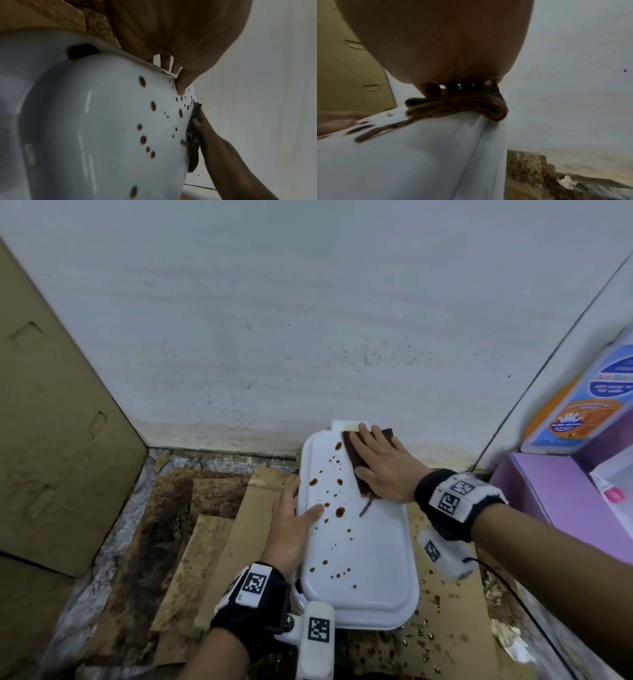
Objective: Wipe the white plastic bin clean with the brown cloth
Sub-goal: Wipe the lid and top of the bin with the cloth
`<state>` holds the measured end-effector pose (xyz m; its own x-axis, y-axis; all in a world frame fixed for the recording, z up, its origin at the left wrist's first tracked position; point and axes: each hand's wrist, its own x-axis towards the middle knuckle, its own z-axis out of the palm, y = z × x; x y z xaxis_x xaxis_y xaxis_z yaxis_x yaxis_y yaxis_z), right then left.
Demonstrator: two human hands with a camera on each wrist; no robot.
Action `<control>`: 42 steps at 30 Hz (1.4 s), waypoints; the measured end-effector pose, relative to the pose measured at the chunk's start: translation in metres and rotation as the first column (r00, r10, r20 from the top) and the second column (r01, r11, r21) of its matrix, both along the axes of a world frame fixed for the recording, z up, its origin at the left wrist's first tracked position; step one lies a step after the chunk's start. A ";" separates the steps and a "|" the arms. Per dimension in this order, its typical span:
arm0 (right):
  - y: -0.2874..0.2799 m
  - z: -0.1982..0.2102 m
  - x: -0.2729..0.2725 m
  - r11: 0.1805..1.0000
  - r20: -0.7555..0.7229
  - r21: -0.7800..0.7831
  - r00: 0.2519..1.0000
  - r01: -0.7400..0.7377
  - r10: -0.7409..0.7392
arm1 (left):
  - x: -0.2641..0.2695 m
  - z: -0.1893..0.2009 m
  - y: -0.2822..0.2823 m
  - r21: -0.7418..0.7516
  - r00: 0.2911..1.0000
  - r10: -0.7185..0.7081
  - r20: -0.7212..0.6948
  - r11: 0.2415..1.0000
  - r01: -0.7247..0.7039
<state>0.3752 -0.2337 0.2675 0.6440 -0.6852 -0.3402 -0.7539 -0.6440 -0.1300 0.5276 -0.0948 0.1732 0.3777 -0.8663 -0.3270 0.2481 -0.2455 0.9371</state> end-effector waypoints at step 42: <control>0.025 0.007 0.009 0.988 -0.006 0.031 0.989 -0.149 0.149 | 0.002 -0.017 -0.006 -0.010 0.999 0.014 -0.045 1.000 -0.014</control>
